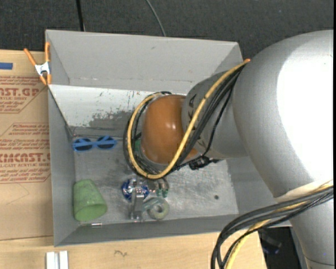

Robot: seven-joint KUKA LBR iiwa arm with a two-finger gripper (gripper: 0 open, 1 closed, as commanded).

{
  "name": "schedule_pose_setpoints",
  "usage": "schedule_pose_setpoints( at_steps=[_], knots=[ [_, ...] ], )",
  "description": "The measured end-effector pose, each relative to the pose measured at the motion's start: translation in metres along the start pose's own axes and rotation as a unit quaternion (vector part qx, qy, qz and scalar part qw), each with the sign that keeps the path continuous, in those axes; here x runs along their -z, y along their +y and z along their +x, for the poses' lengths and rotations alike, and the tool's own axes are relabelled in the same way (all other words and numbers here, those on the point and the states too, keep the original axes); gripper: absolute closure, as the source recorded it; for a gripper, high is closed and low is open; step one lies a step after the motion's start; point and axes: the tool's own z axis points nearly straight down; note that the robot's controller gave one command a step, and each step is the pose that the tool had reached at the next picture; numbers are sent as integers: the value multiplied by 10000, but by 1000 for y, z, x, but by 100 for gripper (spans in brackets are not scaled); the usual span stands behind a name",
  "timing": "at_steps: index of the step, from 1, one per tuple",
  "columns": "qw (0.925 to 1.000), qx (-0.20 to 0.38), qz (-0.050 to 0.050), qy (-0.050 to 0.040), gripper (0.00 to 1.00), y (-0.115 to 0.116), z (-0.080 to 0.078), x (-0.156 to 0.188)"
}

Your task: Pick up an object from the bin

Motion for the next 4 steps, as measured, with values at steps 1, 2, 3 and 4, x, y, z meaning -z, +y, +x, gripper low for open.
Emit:
schedule_pose_setpoints(
  at_steps=[1, 2, 3, 4],
  knots=[
    [9978, -667, 16, 23, 0, -21, 6, 32],
    [9948, -1022, 18, 38, 0, -14, 11, 32],
    [9958, -910, 12, -13, 0, -17, 11, 2],
    [9959, -910, 14, 3, 0, -16, 10, 3]
  ],
)
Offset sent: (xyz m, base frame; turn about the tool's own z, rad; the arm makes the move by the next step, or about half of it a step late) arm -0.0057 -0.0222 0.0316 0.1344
